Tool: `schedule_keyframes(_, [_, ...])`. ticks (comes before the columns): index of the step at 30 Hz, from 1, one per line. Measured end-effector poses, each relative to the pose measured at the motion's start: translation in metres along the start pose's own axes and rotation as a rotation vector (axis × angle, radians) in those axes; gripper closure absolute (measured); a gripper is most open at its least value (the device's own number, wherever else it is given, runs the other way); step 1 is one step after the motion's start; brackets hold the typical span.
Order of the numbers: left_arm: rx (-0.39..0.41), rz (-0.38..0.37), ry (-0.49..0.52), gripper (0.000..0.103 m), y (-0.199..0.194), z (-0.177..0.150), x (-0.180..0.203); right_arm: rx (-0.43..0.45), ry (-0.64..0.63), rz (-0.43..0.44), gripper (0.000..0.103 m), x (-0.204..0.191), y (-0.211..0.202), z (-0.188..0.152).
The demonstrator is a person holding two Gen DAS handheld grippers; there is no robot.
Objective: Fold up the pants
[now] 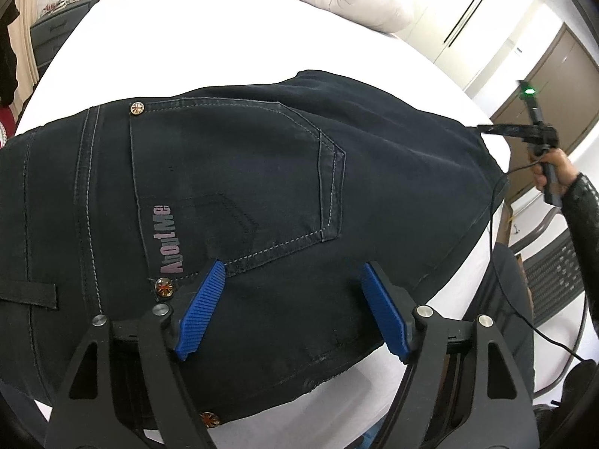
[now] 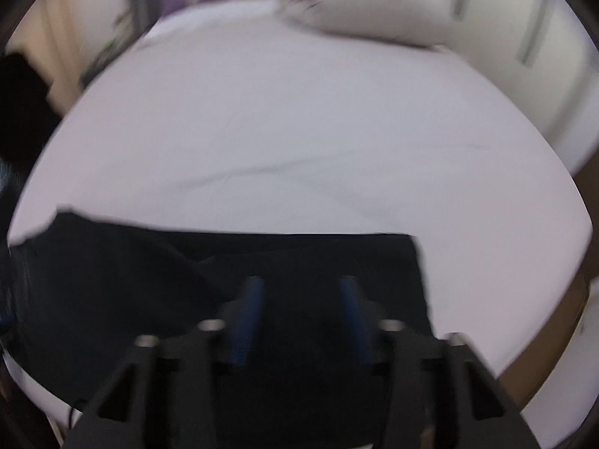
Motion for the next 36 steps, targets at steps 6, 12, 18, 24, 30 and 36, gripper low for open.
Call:
schedule_keyframes(6, [-0.011,0.0,0.016,0.026,0.006,0.007,0.005,-0.058,-0.024,0.001,0.103,-0.009,0.064,0.005])
schedule_keyframes(12, [0.001,0.007,0.016,0.026,0.006,0.01,0.008,0.062,0.241,-0.327,0.103,0.059,0.07,0.03])
schedule_keyframes(18, [0.018,0.009,-0.004,0.025,0.003,0.009,0.007,0.212,0.254,-0.044,0.101,-0.001,-0.004,0.032])
schedule_keyframes(24, [0.021,0.016,0.004,0.026,-0.001,0.006,0.008,0.044,0.117,0.149,0.101,-0.088,0.046,0.001])
schedule_keyframes(30, [0.057,0.042,-0.026,0.025,-0.017,0.008,-0.002,0.15,0.397,-0.127,0.103,-0.012,0.043,0.032])
schedule_keyframes(36, [0.121,0.062,-0.022,0.025,-0.025,0.025,-0.01,0.197,0.313,0.393,0.094,-0.16,-0.009,0.045])
Point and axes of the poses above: each gripper's, at about its wrist camera, not at the fingertips, and y roughly the way its jaws point, x to its right, z to its top, the point moved 6 cm from there along y, roughly the way its jaws point, and after that the axes turned 6 degrees about x, right-handed, at the moved point
